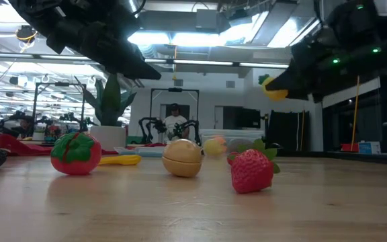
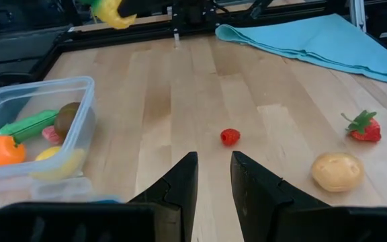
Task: Pick and placing Produce into tupperware
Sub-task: Put the pineapple into the transparent bin
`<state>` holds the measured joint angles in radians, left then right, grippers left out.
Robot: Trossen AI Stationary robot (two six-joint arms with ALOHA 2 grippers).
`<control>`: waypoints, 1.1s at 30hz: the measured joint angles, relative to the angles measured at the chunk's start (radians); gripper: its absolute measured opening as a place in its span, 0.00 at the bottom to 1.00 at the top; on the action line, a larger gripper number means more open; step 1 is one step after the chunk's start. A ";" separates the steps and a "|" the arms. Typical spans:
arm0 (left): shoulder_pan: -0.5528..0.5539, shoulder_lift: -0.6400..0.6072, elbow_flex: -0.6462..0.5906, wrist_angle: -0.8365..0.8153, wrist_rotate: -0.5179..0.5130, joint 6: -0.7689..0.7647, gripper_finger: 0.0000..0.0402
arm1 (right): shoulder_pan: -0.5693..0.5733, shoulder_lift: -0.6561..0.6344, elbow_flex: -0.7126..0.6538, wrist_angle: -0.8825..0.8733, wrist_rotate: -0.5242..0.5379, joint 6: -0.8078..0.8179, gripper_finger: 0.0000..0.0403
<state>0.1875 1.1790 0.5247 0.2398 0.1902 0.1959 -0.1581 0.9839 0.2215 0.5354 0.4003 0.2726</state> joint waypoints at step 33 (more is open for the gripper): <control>0.000 0.000 0.000 -0.019 0.001 -0.002 0.21 | -0.421 0.549 0.777 -0.685 -0.505 -0.259 0.50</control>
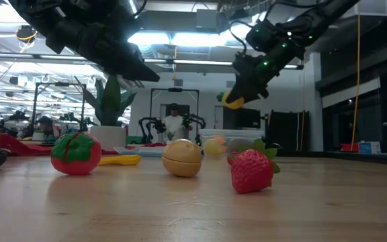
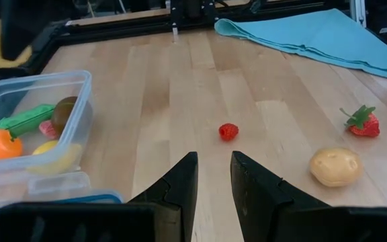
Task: Pick and placing Produce into tupperware
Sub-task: Put the pineapple into the transparent bin
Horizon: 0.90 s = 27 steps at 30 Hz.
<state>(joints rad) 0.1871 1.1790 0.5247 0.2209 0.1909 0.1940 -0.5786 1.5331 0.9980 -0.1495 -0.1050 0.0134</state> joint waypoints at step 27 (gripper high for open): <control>0.000 0.000 0.000 -0.004 0.000 0.000 0.21 | -0.076 0.223 0.048 0.014 -0.055 -0.071 0.50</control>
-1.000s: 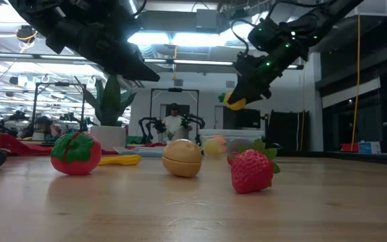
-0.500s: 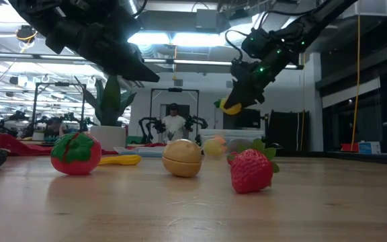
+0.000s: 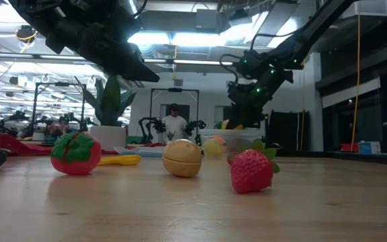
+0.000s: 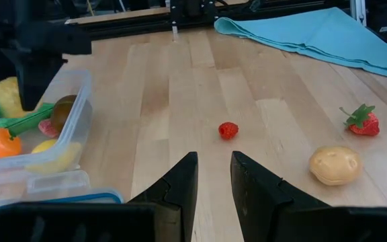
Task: Pick and placing Produce into tupperware
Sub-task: Put the pineapple into the transparent bin
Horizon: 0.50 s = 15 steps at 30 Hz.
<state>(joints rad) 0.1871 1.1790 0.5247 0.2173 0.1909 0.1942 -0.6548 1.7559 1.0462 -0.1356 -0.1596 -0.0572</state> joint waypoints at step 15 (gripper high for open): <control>0.000 0.000 0.000 0.000 0.000 0.000 0.21 | -0.011 0.045 0.000 0.013 -0.001 0.001 0.52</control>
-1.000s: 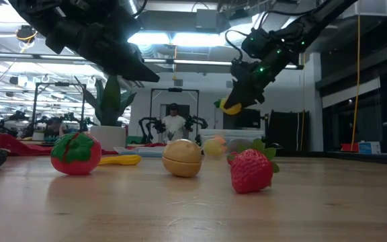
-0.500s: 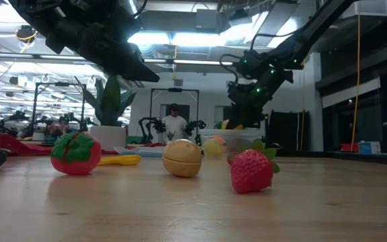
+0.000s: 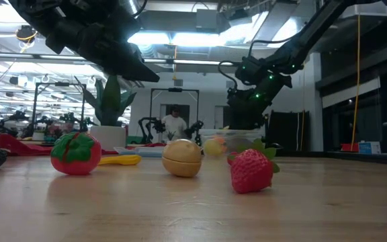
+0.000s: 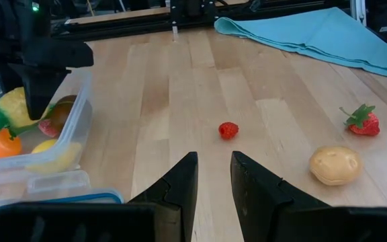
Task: Pick and placing Produce into tupperware
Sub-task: Put the pineapple into the transparent bin, then put the cherry into the transparent bin
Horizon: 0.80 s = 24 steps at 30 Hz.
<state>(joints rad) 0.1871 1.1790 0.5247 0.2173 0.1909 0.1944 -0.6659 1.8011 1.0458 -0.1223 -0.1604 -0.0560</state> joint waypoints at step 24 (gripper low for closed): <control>0.000 0.000 0.000 0.000 0.000 0.000 0.21 | 0.004 0.000 0.000 0.071 0.001 0.044 0.66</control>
<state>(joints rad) 0.1871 1.1790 0.5247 0.2172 0.1909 0.1947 -0.6621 1.8008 1.0454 -0.0509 -0.1596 -0.0119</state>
